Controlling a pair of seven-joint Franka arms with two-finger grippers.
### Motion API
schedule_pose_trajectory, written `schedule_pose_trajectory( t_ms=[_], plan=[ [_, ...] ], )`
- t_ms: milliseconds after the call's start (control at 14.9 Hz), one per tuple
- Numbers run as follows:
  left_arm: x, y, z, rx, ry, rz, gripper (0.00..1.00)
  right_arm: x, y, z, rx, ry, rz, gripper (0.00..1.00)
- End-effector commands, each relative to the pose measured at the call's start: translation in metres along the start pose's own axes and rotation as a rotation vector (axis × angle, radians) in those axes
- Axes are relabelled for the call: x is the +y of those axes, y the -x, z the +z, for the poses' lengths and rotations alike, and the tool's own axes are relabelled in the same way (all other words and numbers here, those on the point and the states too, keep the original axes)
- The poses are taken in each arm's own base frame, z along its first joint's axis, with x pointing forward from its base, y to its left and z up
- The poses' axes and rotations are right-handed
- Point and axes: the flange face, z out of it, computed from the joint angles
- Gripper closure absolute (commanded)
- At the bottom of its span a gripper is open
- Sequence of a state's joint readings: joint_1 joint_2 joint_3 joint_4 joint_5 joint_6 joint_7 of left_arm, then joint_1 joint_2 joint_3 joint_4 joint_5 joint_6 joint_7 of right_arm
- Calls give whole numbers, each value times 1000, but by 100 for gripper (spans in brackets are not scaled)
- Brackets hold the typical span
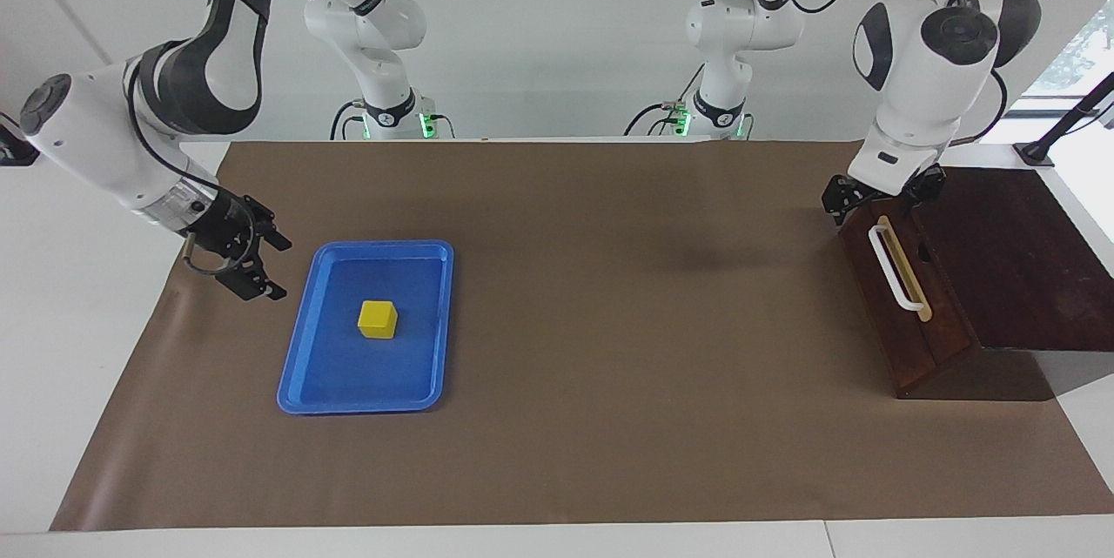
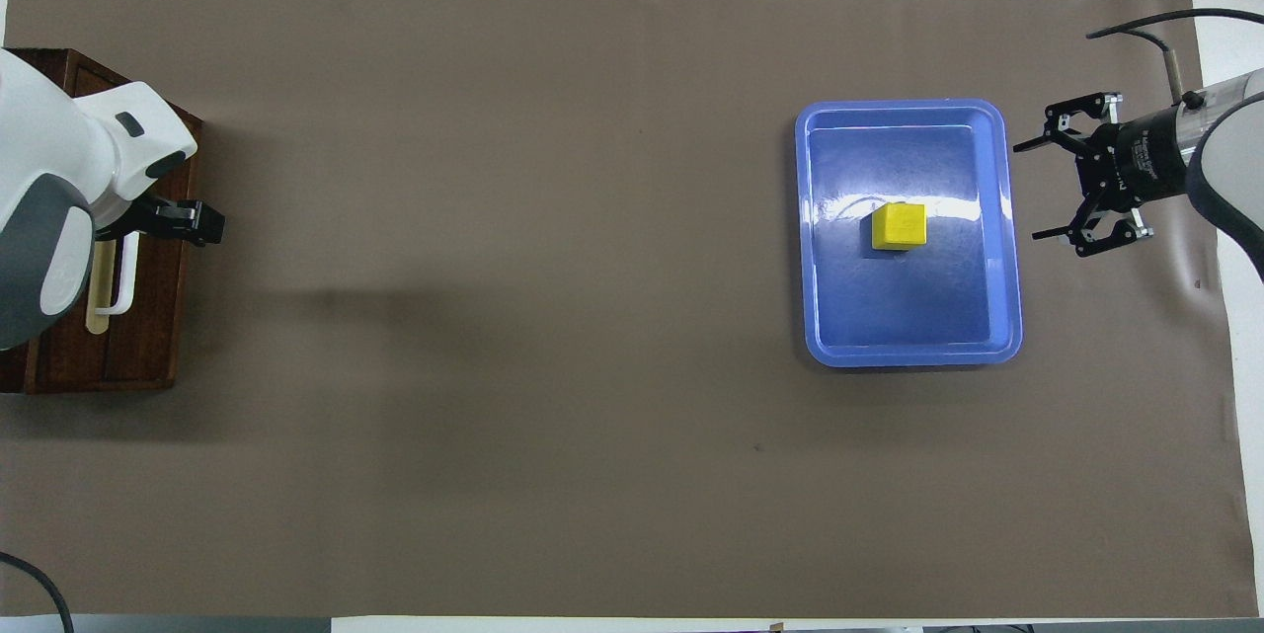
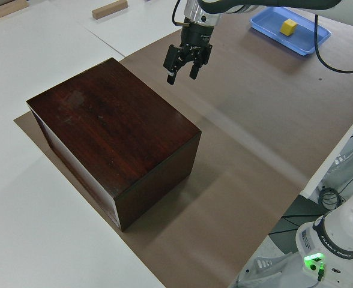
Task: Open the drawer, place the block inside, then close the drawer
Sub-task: 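Pull the drawer open with the left gripper while the right gripper reaches the cube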
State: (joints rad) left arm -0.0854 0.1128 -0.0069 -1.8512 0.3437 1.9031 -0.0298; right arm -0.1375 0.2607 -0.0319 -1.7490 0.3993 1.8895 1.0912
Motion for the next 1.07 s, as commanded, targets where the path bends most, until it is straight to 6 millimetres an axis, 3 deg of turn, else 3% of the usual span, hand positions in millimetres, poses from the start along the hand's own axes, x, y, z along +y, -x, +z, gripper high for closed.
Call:
schedule_pose_trajectory(
  t_ms=[0, 336, 470, 738, 1007],
  plan=[
    [-2, -2, 19, 32, -59, 41, 0, 5, -9, 28, -86, -15, 27, 0],
    [3, -9, 43, 80, -48, 55, 0, -7, -15, 60, -158, -50, 98, 0],
    [-8, -11, 52, 83, -81, 63, 0, -10, -17, 72, -164, -53, 120, 0],
    [3, -20, 75, 79, -97, 98, 0, -11, -17, 94, -184, -56, 151, 0],
    [4, -24, 74, 99, -87, 78, 0, -16, -13, 109, -209, -77, 174, 0]
  ],
)
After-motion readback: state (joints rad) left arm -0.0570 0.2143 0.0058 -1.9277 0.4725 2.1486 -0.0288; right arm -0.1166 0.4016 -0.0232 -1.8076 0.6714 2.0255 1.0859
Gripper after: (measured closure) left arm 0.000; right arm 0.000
